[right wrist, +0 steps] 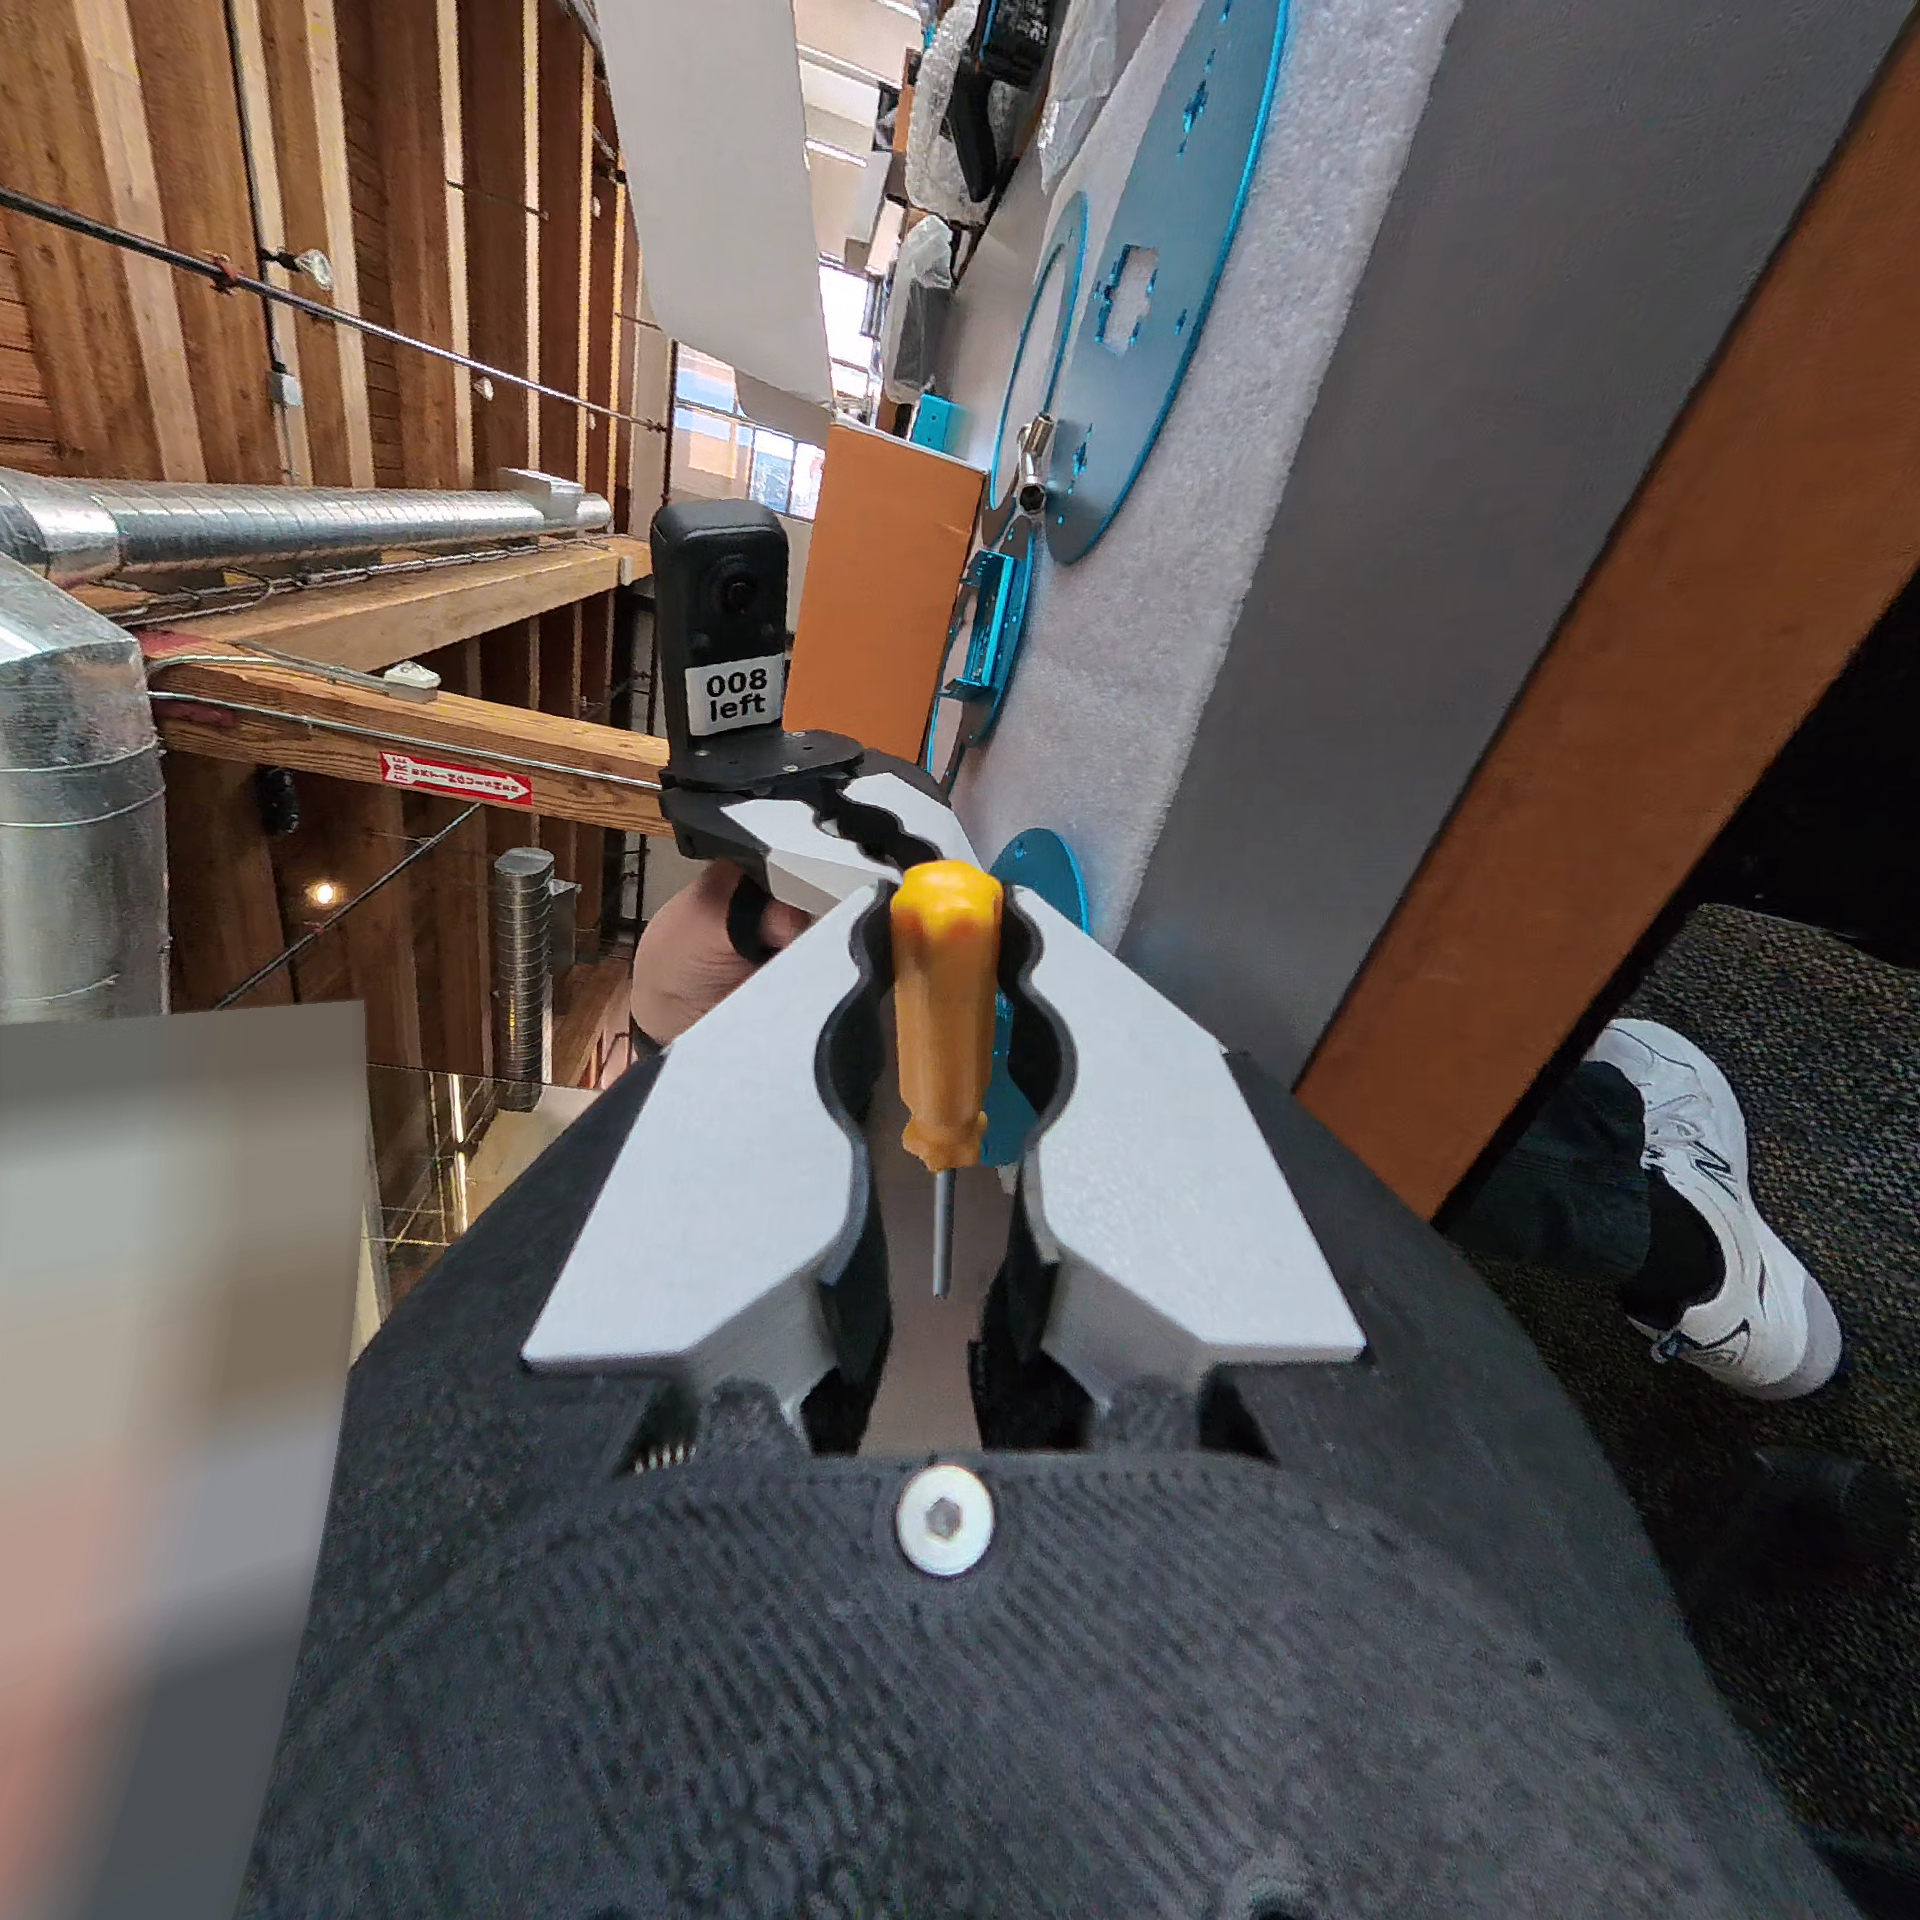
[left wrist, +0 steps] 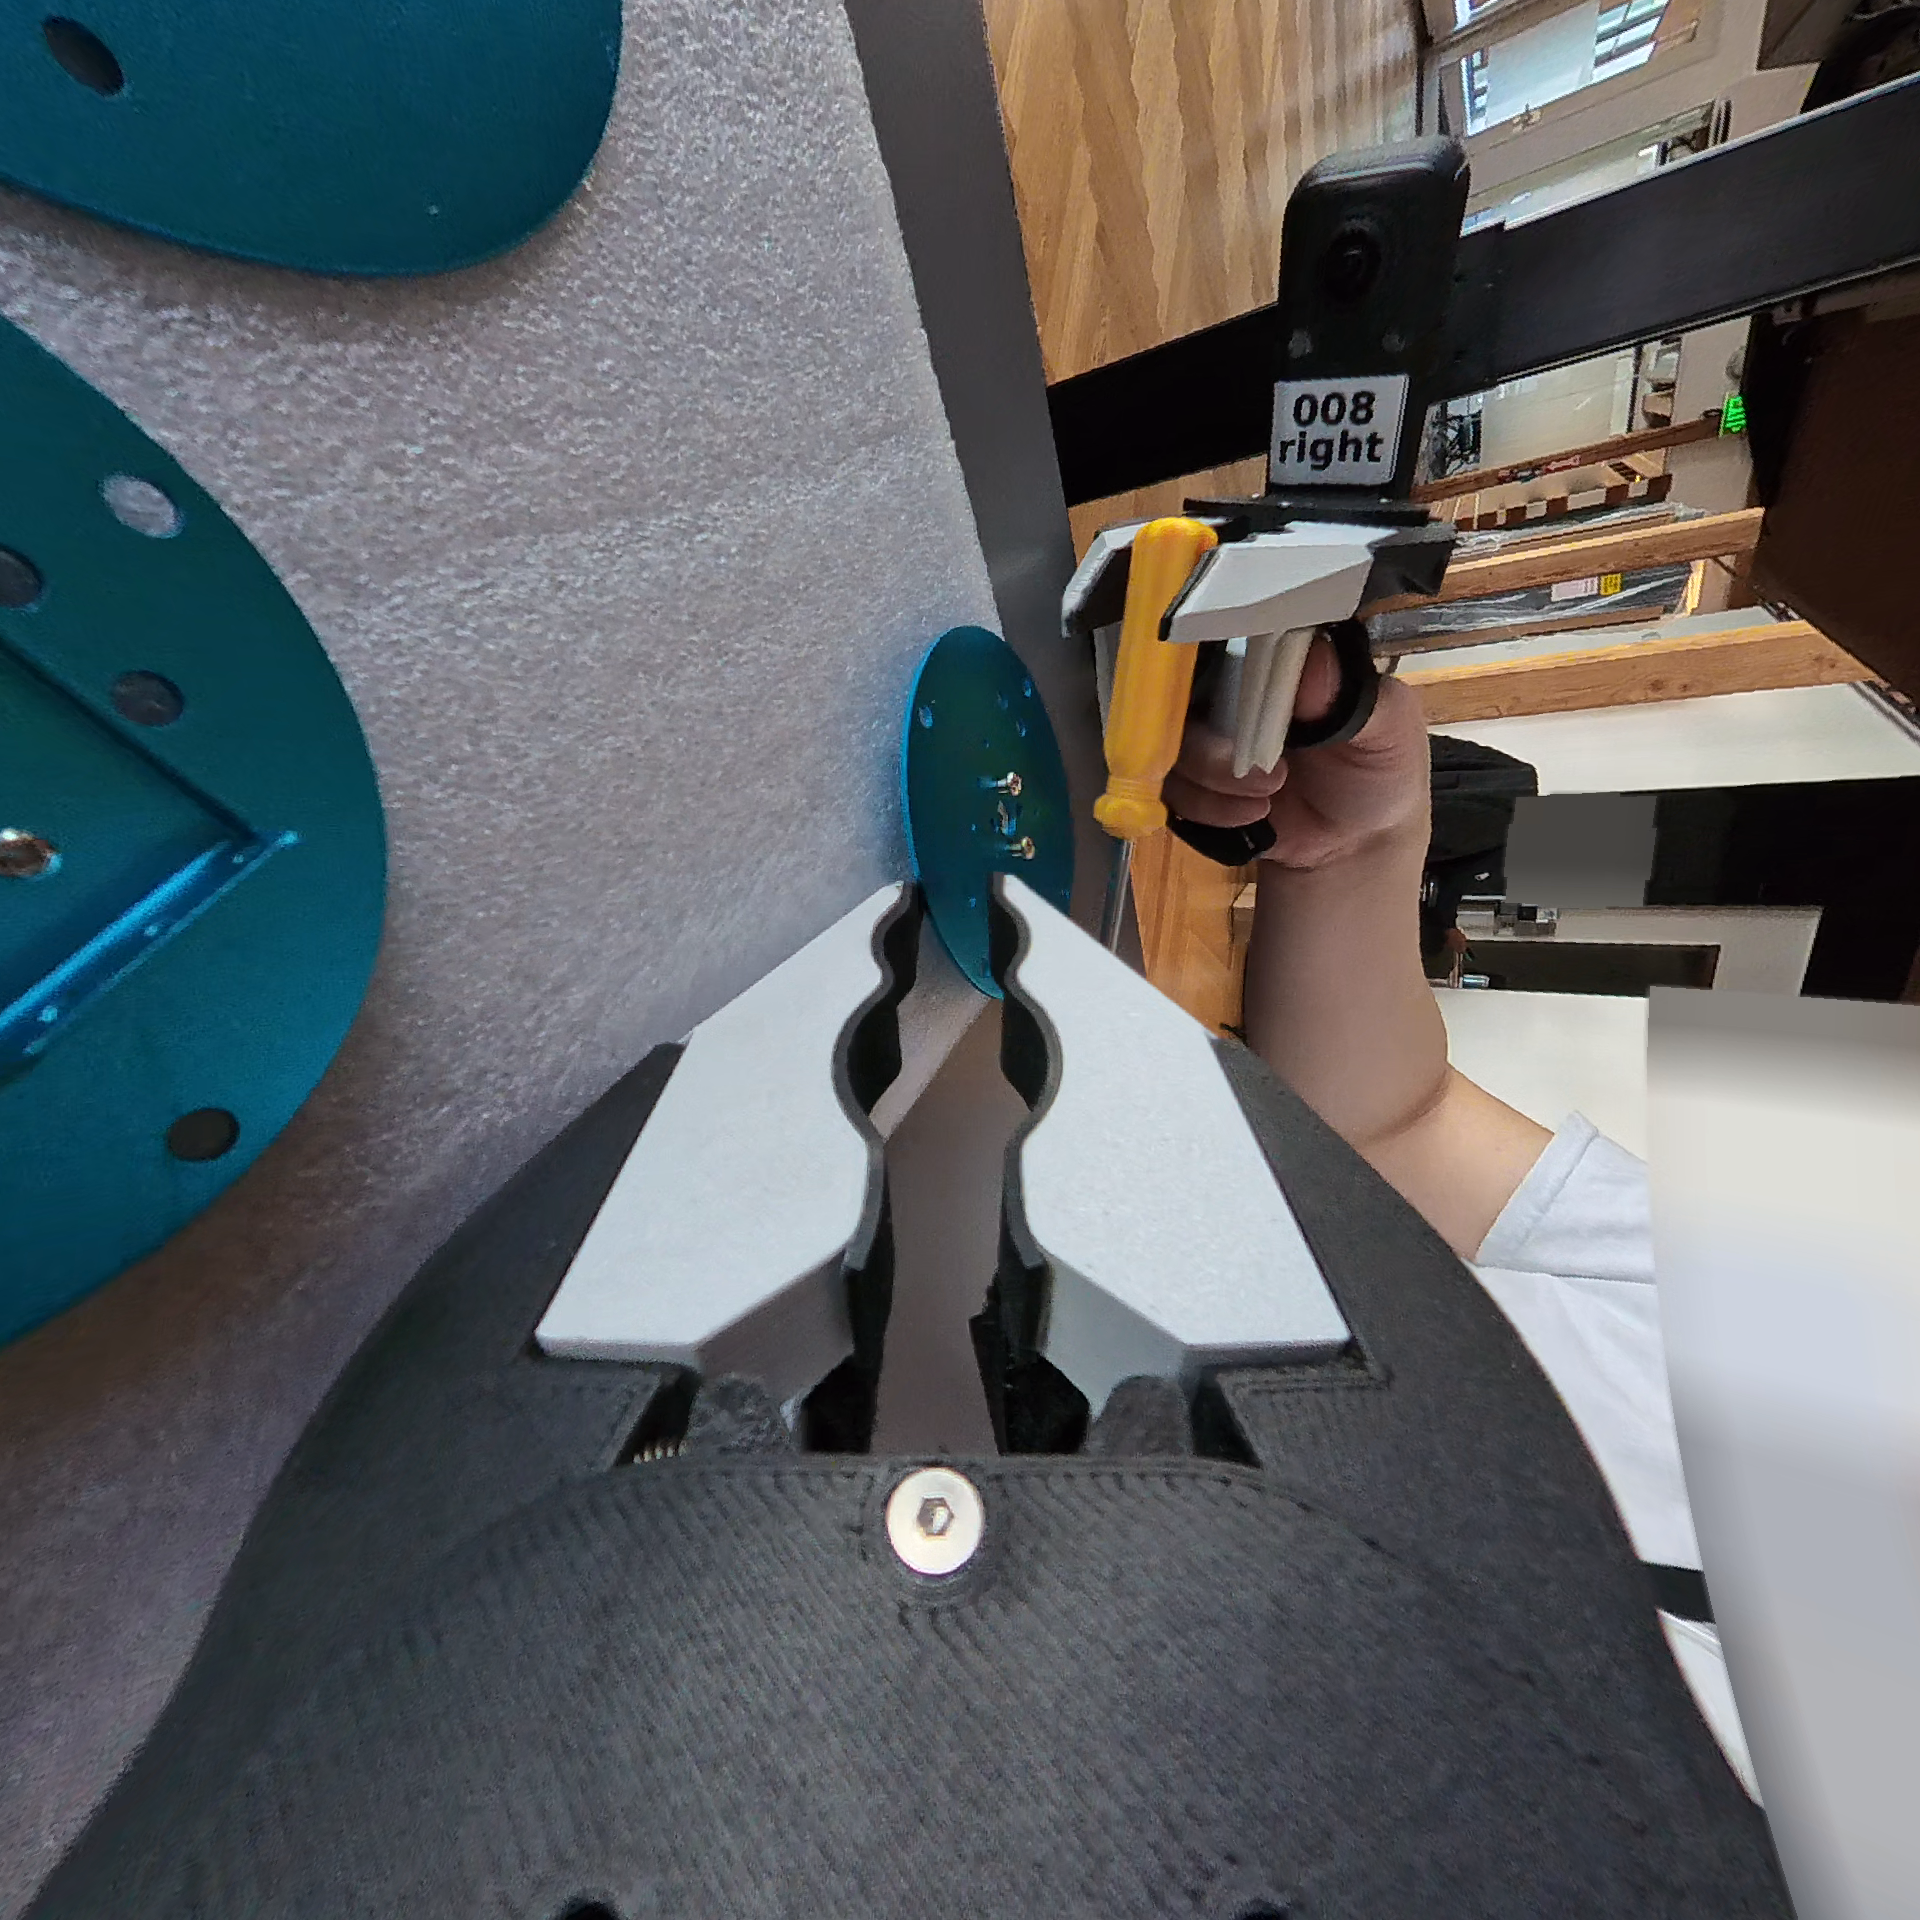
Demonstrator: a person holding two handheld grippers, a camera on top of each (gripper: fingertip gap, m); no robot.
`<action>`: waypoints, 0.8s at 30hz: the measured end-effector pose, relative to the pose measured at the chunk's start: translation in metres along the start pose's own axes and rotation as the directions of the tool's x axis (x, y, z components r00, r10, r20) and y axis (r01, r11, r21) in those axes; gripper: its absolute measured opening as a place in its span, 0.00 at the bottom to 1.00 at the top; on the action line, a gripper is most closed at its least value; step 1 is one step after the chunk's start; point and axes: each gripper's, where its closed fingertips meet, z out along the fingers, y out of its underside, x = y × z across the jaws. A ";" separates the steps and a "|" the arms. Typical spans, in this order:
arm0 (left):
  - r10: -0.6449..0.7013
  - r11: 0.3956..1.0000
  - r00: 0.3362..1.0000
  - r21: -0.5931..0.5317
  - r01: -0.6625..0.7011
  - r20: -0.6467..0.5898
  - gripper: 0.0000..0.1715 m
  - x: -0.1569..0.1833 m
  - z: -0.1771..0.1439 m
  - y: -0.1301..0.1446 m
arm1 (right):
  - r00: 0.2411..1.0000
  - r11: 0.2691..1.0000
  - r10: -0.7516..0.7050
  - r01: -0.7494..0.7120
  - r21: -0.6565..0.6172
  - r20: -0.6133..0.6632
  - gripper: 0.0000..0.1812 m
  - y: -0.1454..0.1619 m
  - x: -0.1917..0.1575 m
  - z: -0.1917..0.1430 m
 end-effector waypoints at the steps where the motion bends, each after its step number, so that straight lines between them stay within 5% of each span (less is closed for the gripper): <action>1: 0.001 1.000 1.000 0.005 -0.001 -0.001 0.05 0.000 0.001 -0.001 | 1.000 1.000 0.005 -0.005 0.003 0.004 0.10 0.000 0.000 0.000; 8: 0.051 0.998 0.996 0.032 -0.049 -0.078 0.00 0.019 -0.006 -0.011 | 0.999 1.000 -0.003 0.003 0.017 0.040 0.10 -0.002 -0.009 -0.006; 15: 0.198 0.978 0.956 0.025 -0.208 0.218 0.00 0.019 -0.055 -0.023 | 0.982 0.985 -0.129 0.112 0.129 0.139 0.10 -0.023 -0.053 -0.005; 19: 0.336 0.935 0.805 -0.067 -0.349 0.490 0.00 0.010 -0.076 -0.022 | 0.934 0.891 -0.349 0.306 0.336 0.076 0.09 -0.047 -0.077 -0.007; 24: 0.528 0.827 0.602 -0.203 -0.524 0.598 0.00 0.022 -0.069 -0.014 | 0.861 0.763 -0.506 0.474 0.440 -0.050 0.09 -0.044 -0.086 -0.006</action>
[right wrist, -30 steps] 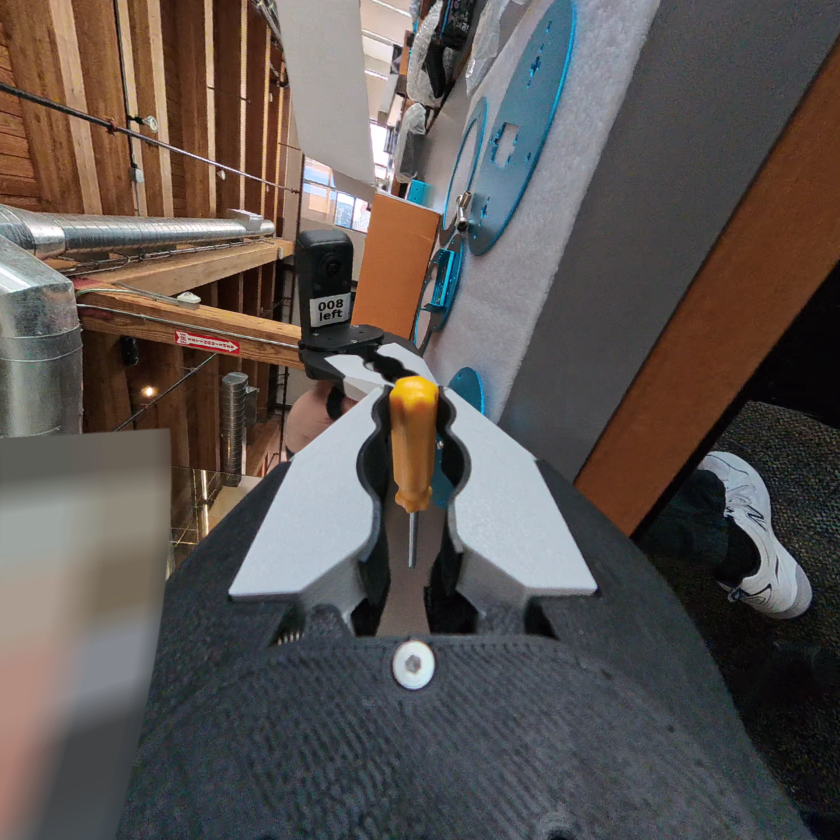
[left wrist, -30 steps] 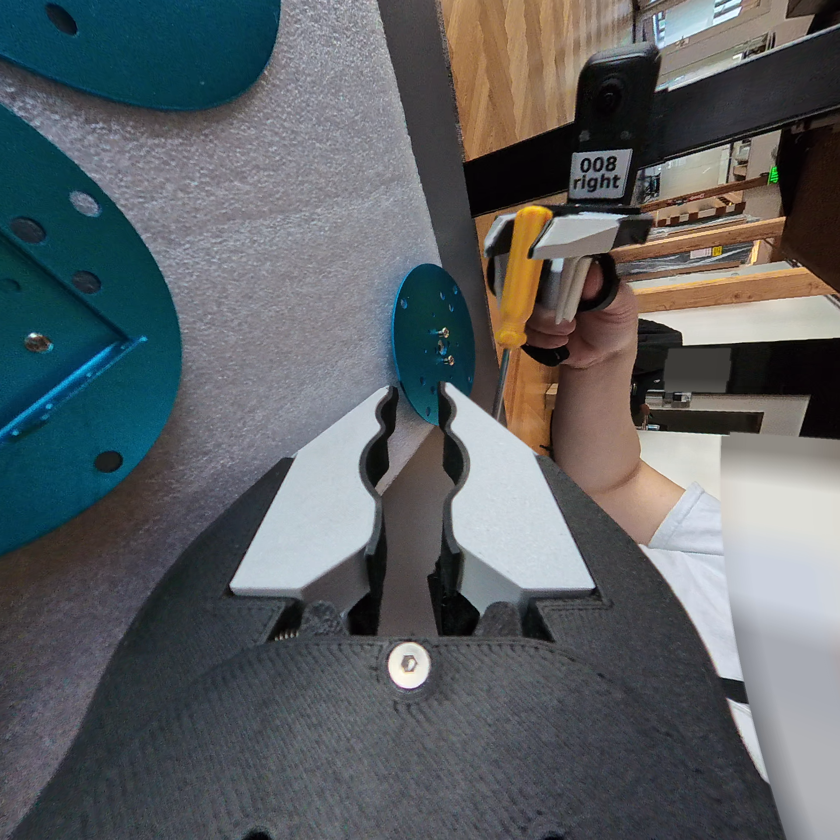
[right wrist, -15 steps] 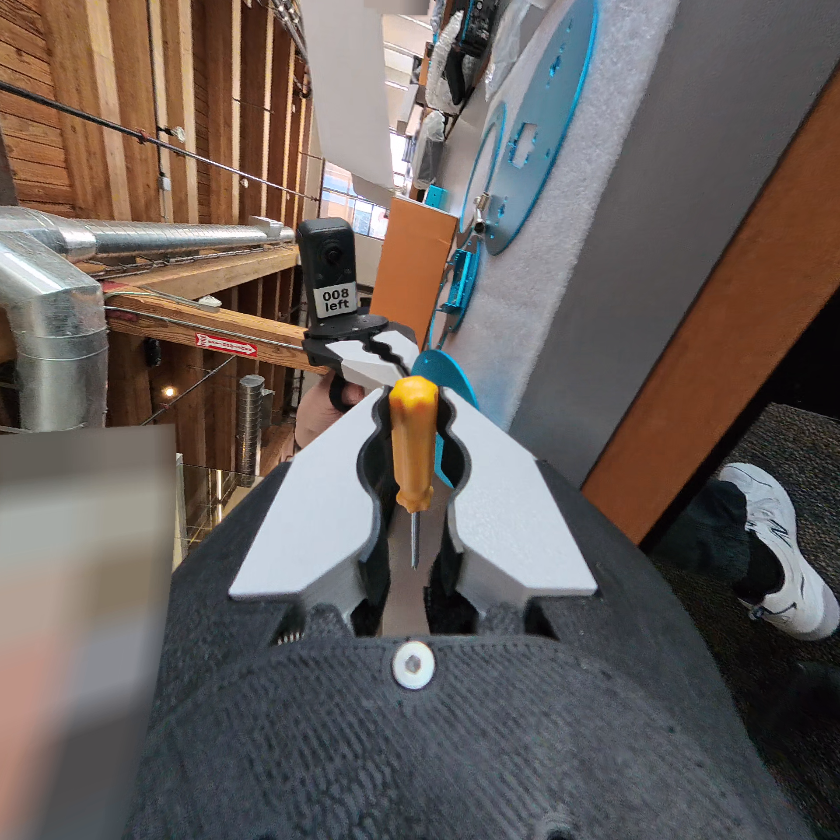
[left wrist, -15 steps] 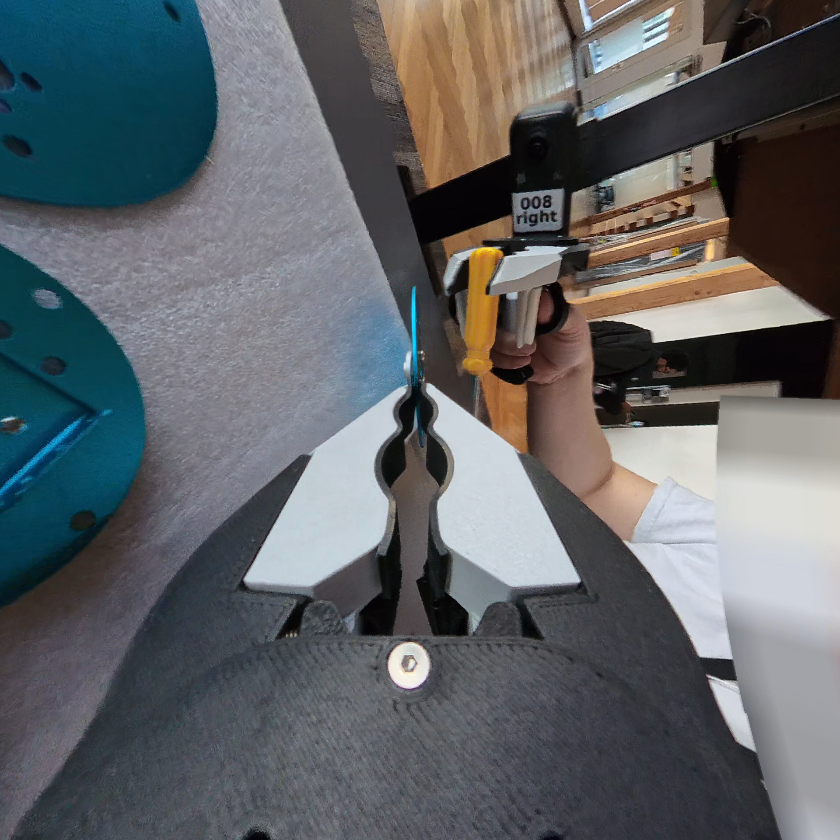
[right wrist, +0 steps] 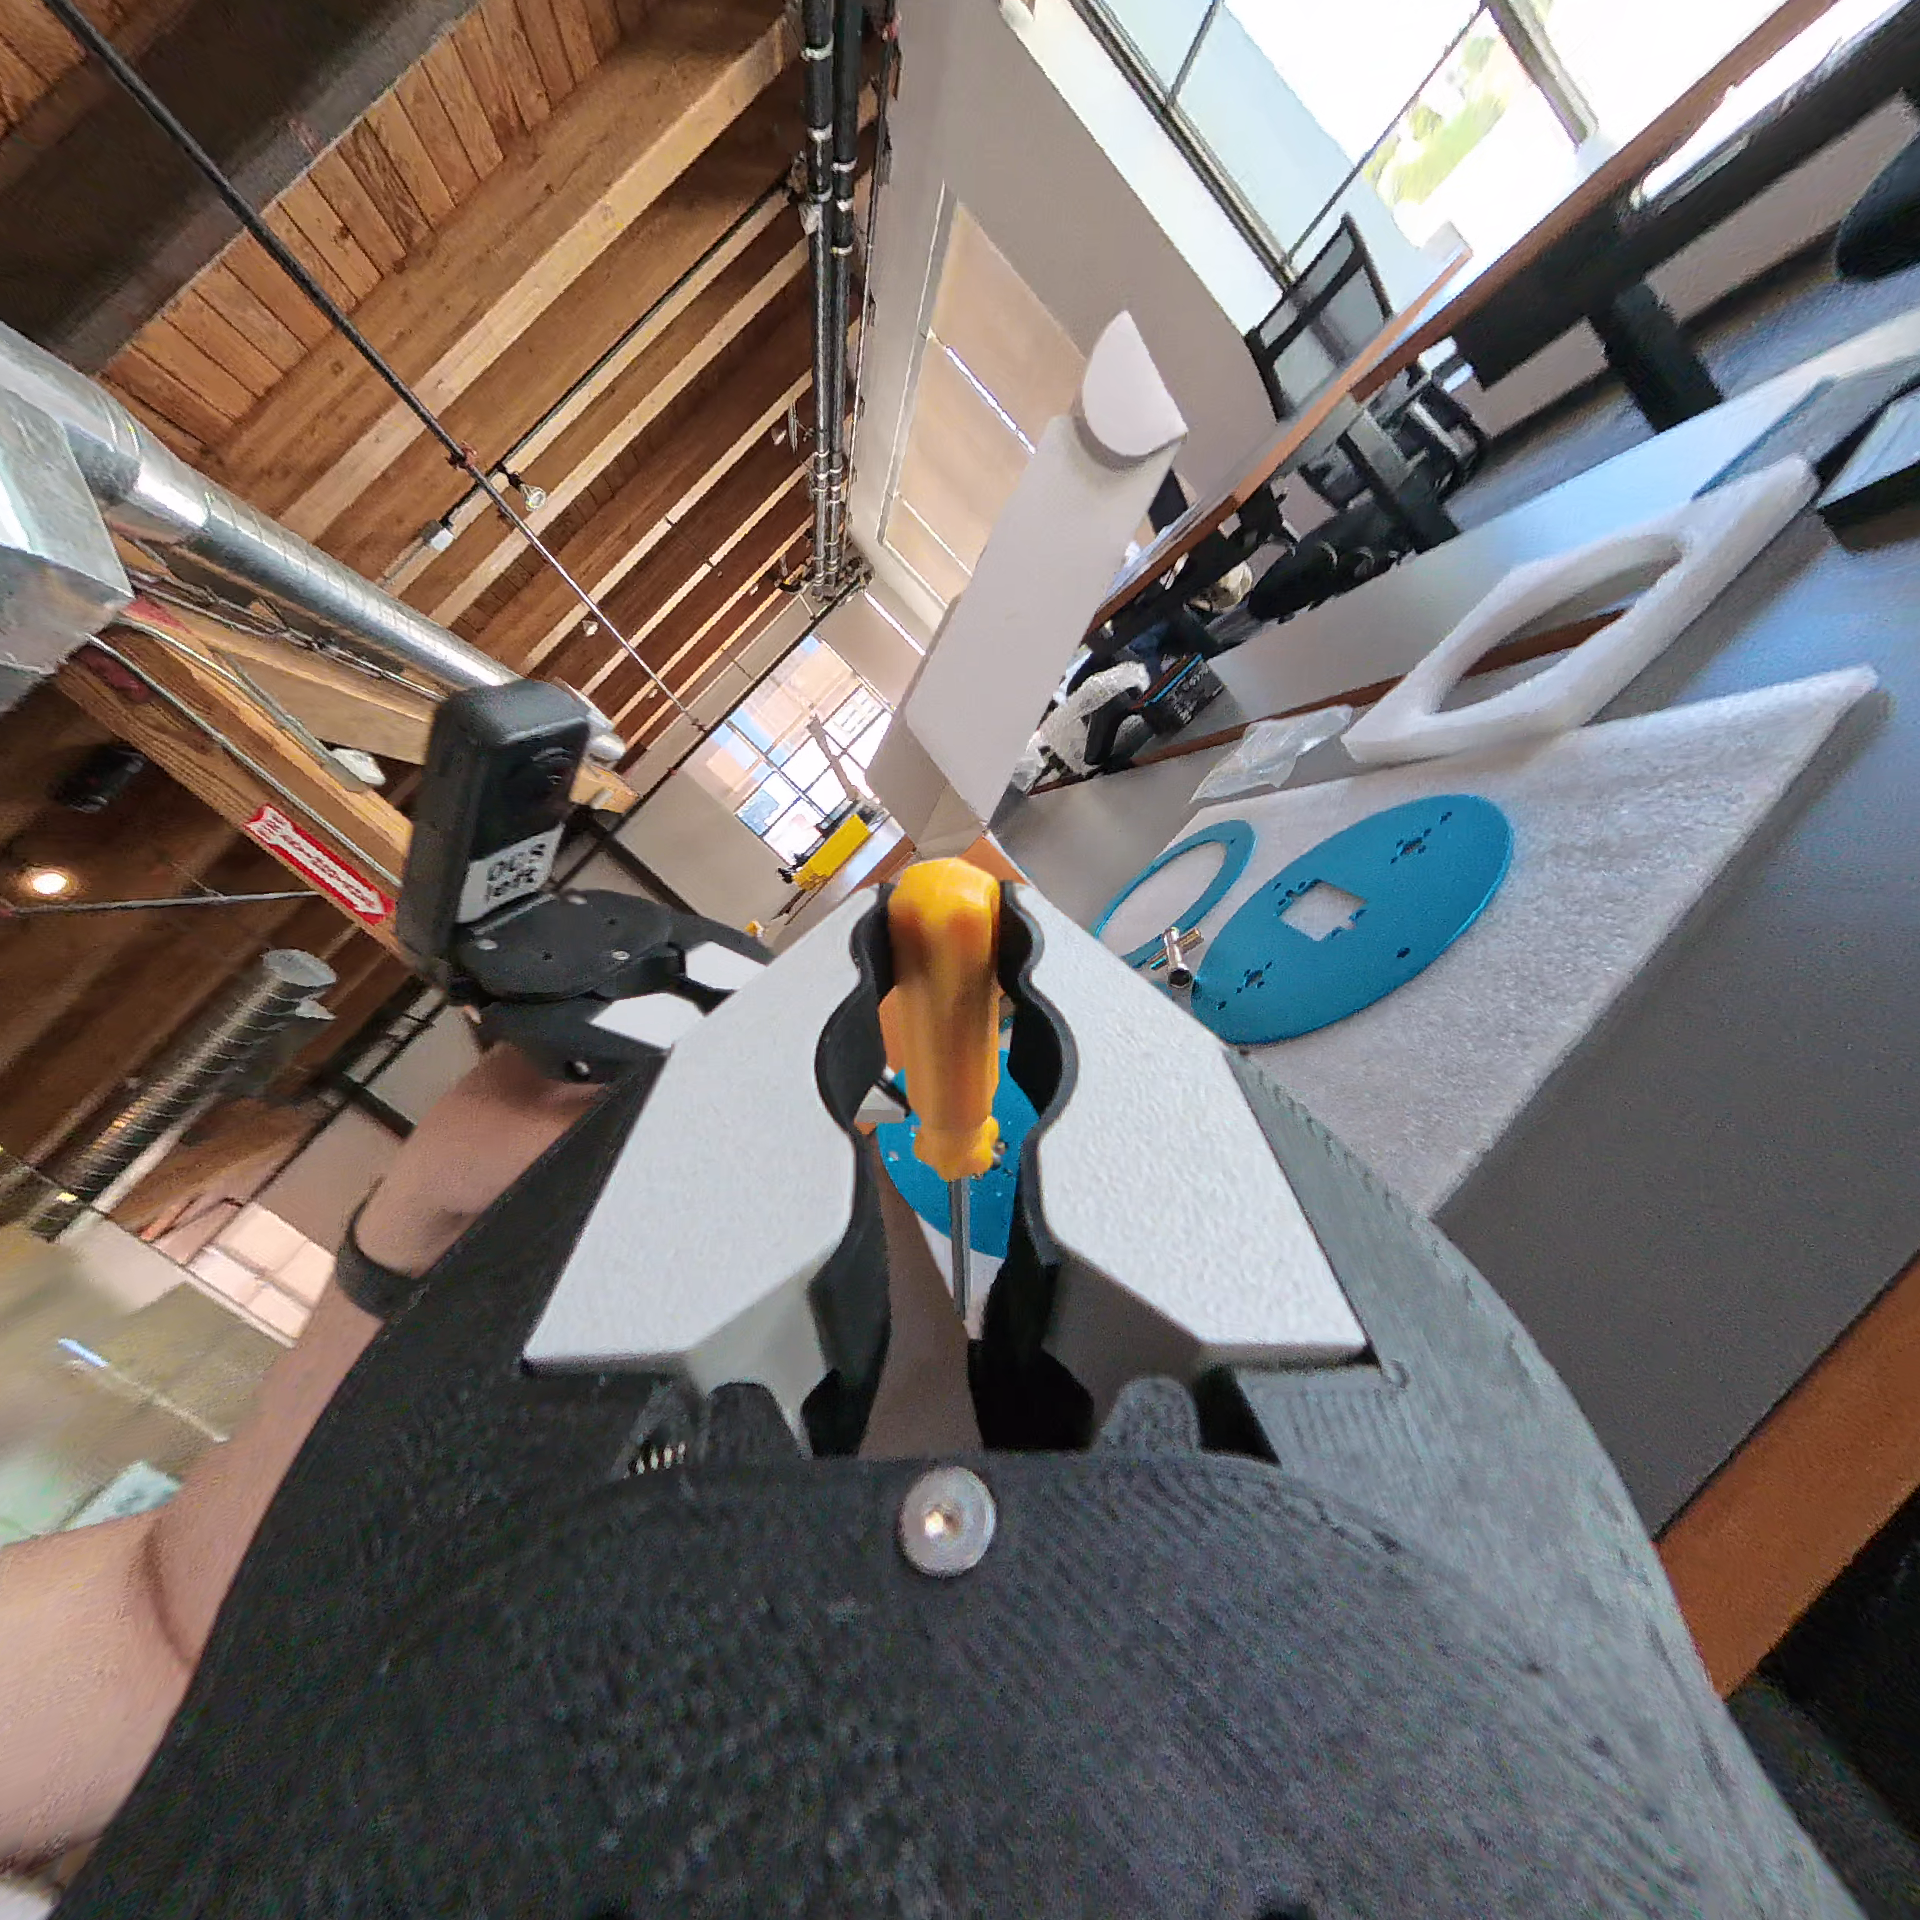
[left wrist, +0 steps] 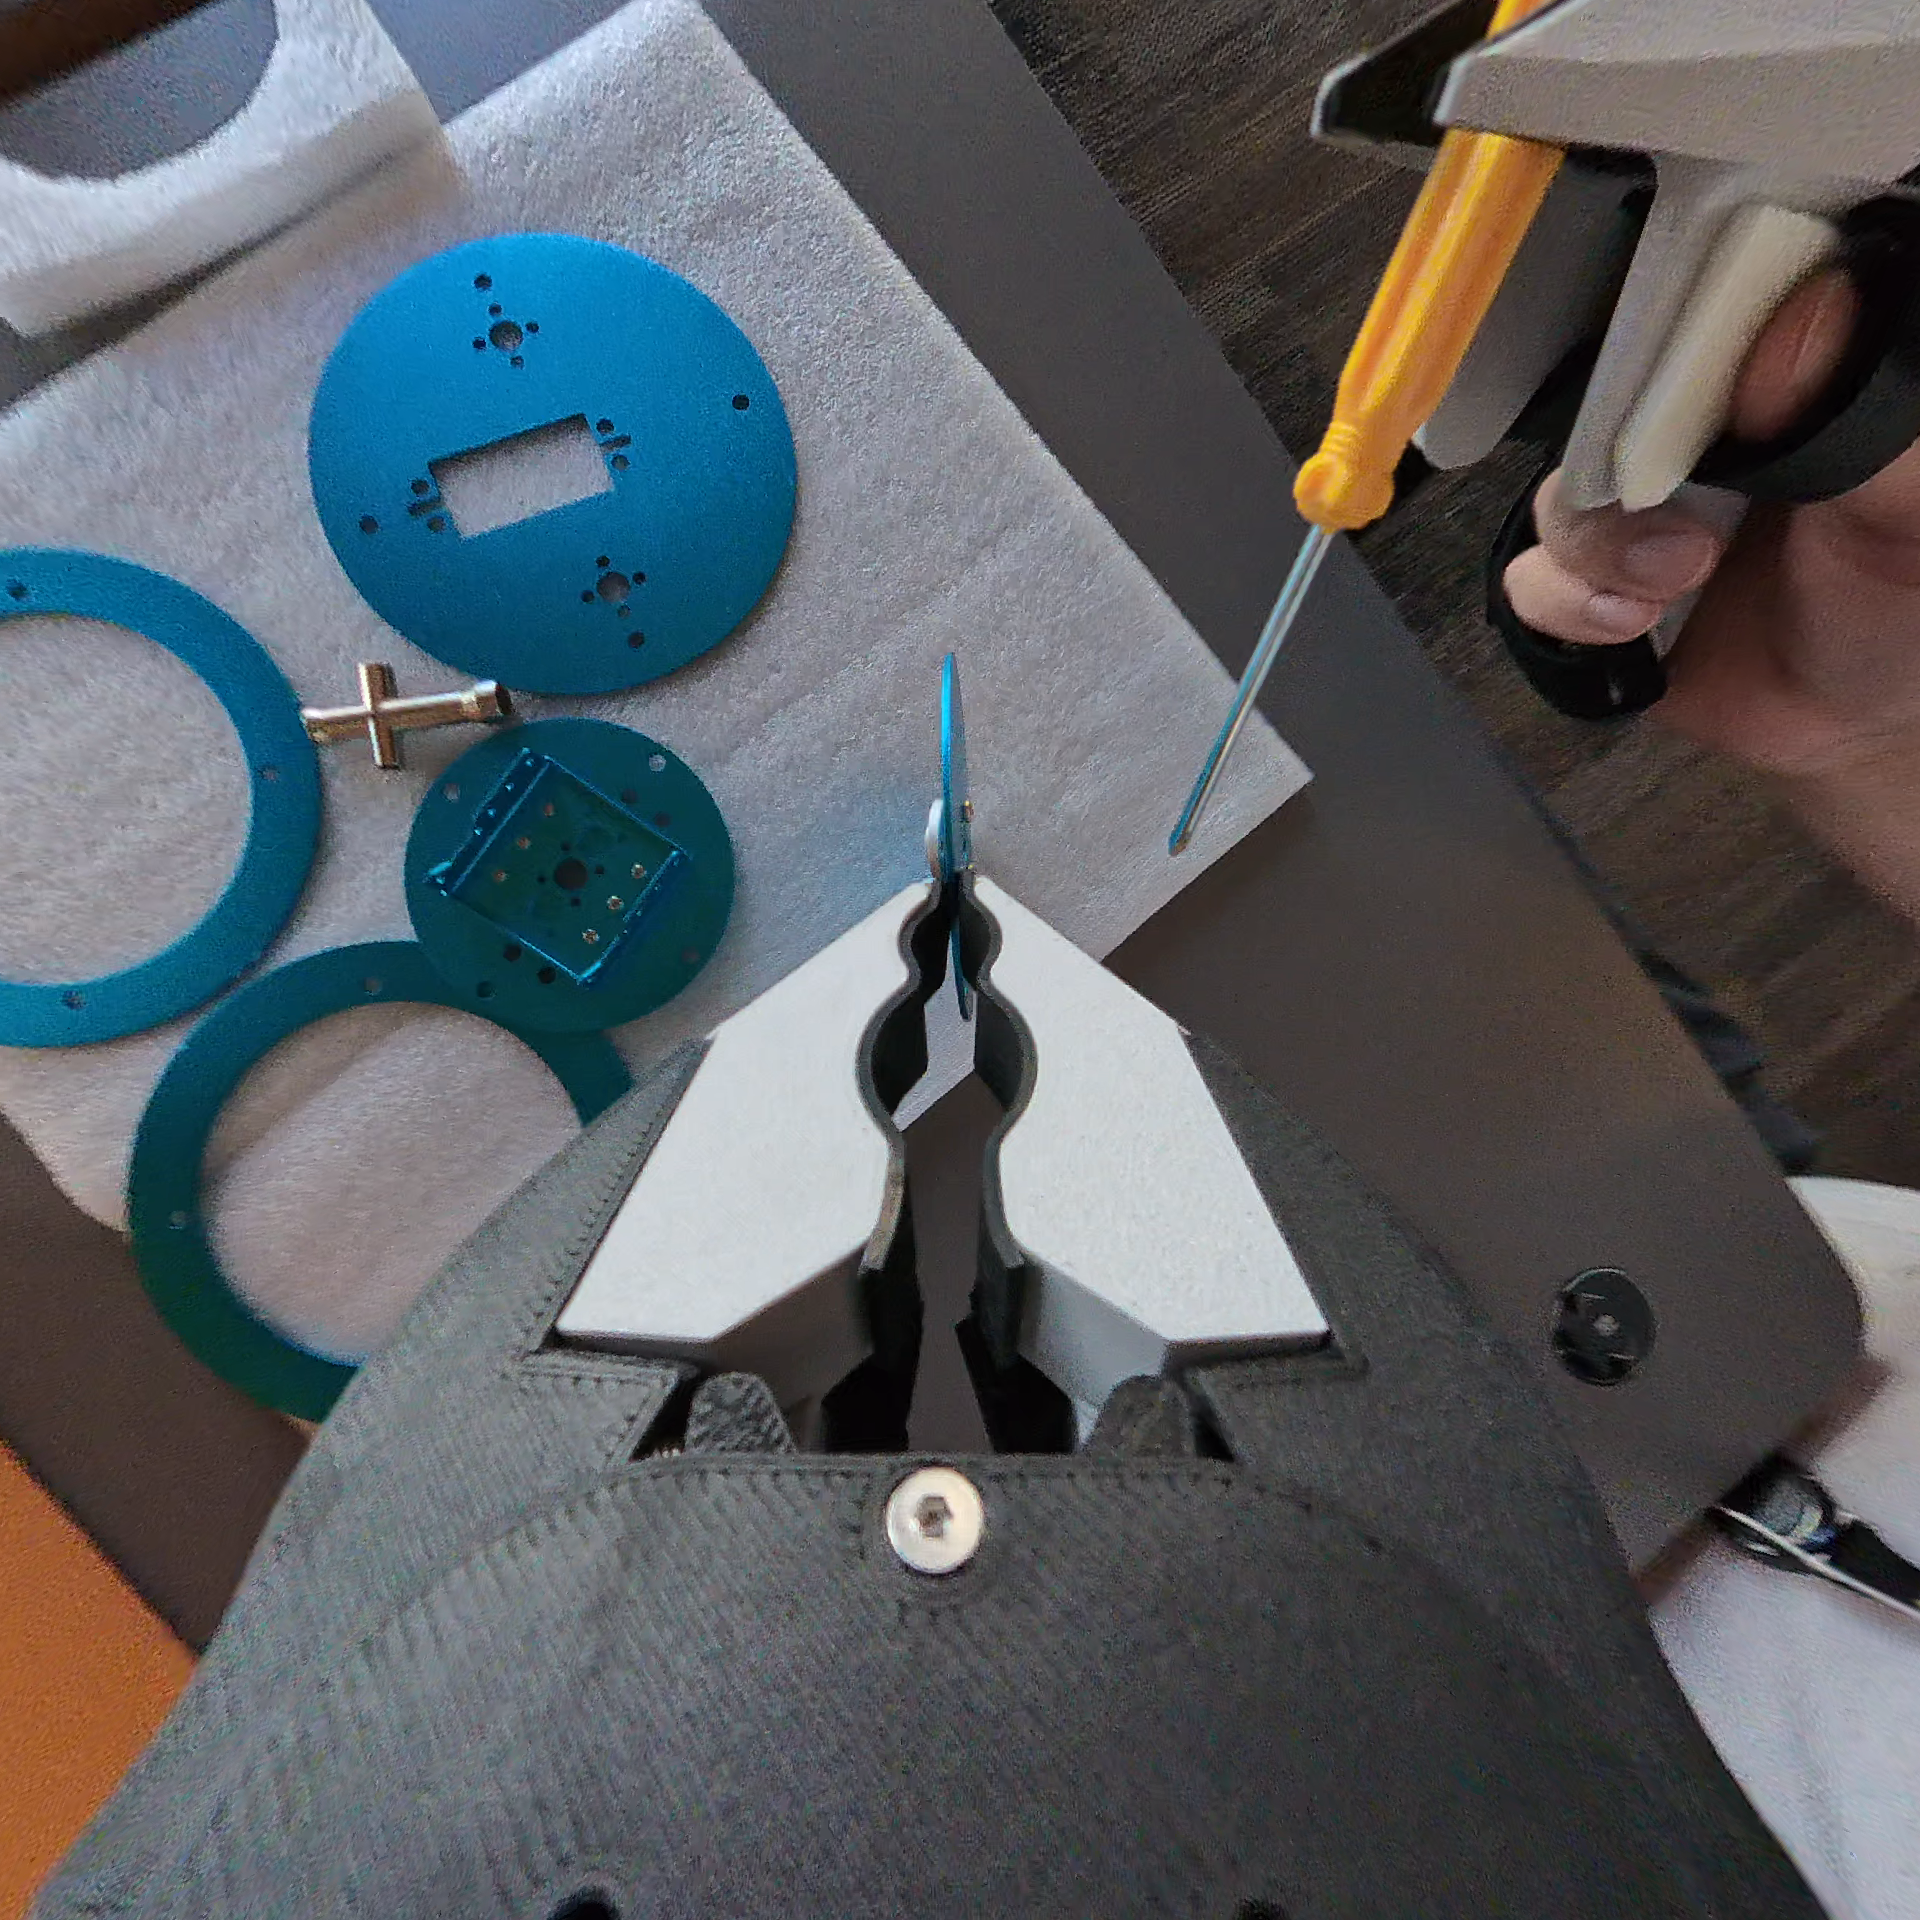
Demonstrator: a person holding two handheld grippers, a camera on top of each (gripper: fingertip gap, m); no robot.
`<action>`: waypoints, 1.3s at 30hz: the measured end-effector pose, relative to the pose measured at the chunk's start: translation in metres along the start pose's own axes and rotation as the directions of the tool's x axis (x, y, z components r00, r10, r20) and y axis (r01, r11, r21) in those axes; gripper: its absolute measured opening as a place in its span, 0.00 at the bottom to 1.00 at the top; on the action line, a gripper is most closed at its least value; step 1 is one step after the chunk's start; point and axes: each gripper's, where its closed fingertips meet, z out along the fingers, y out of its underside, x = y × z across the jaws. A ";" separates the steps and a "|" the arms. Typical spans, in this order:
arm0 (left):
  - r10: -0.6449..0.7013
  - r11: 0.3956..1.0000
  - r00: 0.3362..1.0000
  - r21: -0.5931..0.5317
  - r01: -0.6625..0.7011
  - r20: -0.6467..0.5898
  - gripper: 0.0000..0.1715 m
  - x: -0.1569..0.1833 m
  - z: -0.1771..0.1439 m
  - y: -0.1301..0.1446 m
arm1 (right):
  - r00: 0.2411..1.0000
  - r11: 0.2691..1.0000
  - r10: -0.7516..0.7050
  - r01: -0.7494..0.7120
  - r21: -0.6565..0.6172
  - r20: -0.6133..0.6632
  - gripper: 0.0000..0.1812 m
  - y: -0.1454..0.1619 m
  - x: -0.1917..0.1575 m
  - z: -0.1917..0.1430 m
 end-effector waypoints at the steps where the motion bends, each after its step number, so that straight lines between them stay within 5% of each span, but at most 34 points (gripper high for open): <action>1: 0.061 0.998 0.998 -0.001 -0.061 0.029 0.00 0.003 0.000 -0.001 | 0.999 0.999 -0.040 0.040 0.006 -0.004 0.09 0.001 -0.003 -0.001; 9: 0.401 0.907 0.877 0.020 -0.421 0.266 0.00 0.028 0.003 0.009 | 0.977 0.981 -0.195 0.195 -0.015 -0.084 0.09 0.018 -0.008 -0.016; 19: 0.324 0.910 0.915 0.184 -0.371 0.241 0.03 0.044 0.010 0.031 | 0.989 0.989 -0.143 0.143 0.021 -0.030 0.09 0.022 -0.012 -0.006; 28: 0.280 0.922 0.938 0.216 -0.322 0.204 0.13 0.037 0.019 0.041 | 0.988 0.988 -0.154 0.154 0.000 -0.007 0.09 0.024 -0.018 0.016; 34: 0.391 0.861 0.896 0.261 -0.436 0.209 0.22 0.035 0.026 0.038 | 0.989 0.989 -0.149 0.149 -0.002 0.013 0.09 0.022 -0.025 0.024; 39: 0.565 0.762 0.794 0.225 -0.607 0.227 0.21 0.038 0.036 0.039 | 0.988 0.988 -0.151 0.151 -0.013 0.017 0.09 0.021 -0.026 0.031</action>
